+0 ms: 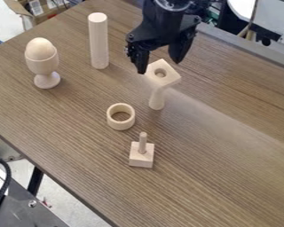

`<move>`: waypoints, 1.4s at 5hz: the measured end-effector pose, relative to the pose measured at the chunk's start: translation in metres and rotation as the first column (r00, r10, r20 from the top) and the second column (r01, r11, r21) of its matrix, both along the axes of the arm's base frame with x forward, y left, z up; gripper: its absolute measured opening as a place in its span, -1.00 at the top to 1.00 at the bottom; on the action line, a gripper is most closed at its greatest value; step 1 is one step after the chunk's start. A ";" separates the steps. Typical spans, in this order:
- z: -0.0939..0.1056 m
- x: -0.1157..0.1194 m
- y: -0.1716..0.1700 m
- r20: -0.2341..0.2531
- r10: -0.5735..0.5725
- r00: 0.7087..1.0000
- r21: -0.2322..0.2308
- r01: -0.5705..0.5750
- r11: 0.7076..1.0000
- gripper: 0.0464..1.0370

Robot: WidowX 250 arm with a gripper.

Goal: Remove the cube with hole from the cylinder

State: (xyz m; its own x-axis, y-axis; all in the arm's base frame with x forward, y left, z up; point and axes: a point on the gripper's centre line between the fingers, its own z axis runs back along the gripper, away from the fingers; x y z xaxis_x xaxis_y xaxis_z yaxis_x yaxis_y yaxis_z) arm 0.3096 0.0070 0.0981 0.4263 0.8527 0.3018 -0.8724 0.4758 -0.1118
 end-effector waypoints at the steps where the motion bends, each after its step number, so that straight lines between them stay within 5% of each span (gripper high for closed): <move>1: -0.006 0.001 -0.002 -0.013 -0.002 1.000 0.000 0.002 1.000 -0.92; 3: -0.011 -0.001 -0.004 -0.036 -0.005 0.999 -0.014 0.005 1.000 -0.92; 4: -0.011 -0.001 -0.005 -0.037 -0.002 0.999 -0.020 0.001 1.000 -0.85; 5: -0.015 -0.004 -0.005 -0.041 0.026 0.999 -0.031 -0.027 0.999 -0.50; 7: -0.015 -0.005 -0.004 -0.041 0.052 0.998 -0.029 -0.054 0.998 -0.50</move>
State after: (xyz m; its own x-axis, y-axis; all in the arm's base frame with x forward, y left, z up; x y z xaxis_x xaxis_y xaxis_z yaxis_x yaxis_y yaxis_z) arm 0.3044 0.0026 0.0834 0.3916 0.8830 0.2587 -0.9004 0.4256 -0.0898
